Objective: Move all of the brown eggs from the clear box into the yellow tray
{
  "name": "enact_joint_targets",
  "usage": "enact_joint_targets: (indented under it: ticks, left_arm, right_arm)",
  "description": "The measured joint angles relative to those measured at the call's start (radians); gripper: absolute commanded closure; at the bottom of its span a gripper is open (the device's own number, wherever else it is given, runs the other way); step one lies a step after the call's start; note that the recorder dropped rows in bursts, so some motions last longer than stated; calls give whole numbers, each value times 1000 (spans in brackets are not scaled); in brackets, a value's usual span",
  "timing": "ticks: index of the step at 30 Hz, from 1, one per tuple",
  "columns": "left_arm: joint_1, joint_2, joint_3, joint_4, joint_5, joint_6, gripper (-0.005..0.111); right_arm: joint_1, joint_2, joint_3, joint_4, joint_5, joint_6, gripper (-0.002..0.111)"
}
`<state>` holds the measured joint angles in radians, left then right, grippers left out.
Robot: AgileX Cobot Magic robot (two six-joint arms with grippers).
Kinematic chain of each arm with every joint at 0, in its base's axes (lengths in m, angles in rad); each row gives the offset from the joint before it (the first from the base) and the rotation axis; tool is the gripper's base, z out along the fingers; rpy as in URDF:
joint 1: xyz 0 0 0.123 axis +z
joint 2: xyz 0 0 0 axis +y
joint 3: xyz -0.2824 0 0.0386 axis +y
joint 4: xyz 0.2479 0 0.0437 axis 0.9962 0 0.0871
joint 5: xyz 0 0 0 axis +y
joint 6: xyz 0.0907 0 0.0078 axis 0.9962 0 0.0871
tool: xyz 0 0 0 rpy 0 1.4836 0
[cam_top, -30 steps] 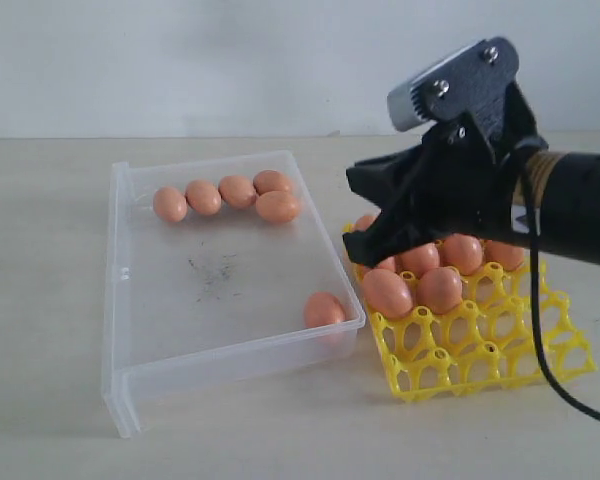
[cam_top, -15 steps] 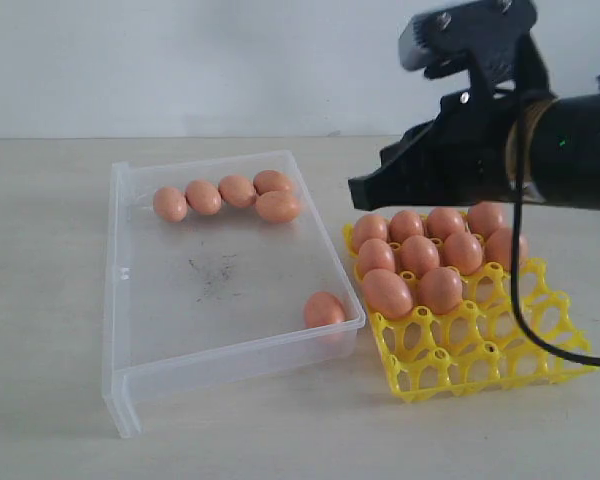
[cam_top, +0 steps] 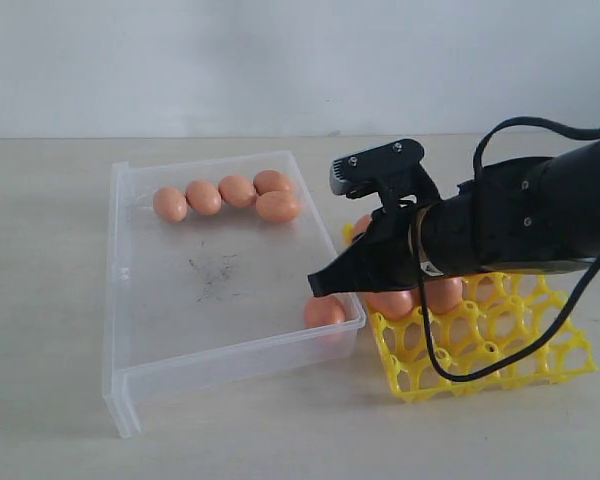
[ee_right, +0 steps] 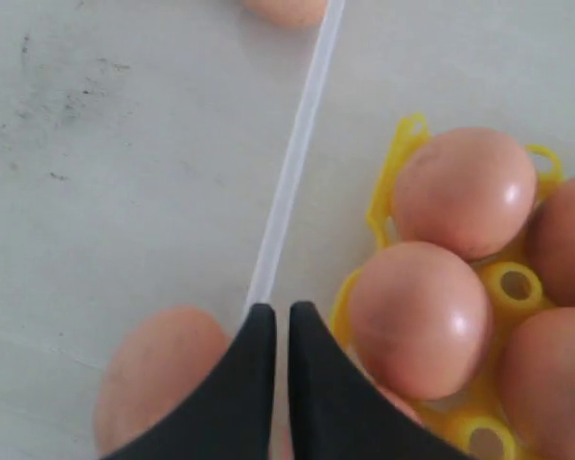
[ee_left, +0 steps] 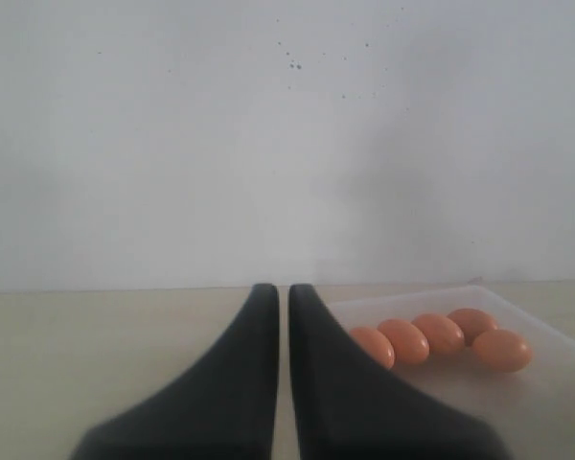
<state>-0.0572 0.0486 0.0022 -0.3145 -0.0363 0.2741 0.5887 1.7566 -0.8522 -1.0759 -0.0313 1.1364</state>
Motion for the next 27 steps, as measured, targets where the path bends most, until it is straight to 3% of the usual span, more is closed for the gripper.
enact_joint_targets:
  ticks: [6,11,17,20,22,27]
  left_arm:
    - [0,0,0,0,0,0,103]
    - [0,0,0,0,0,0,103]
    - [0,0,0,0,0,0,103]
    - [0,0,0,0,0,0,103]
    - [0,0,0,0,0,0,103]
    - [0,0,0,0,0,0,103]
  right_arm:
    - [0,3,-4,0,-11,4,107]
    - [0,-5,-11,21,203,-41,107]
    - [0,-107,-11,88,269,-118,107]
    - [3,-186,-6,266,326,-234,107]
    - [43,-221,53,431,256,-405,107]
    - [127,-217,131,505,151,-547,107]
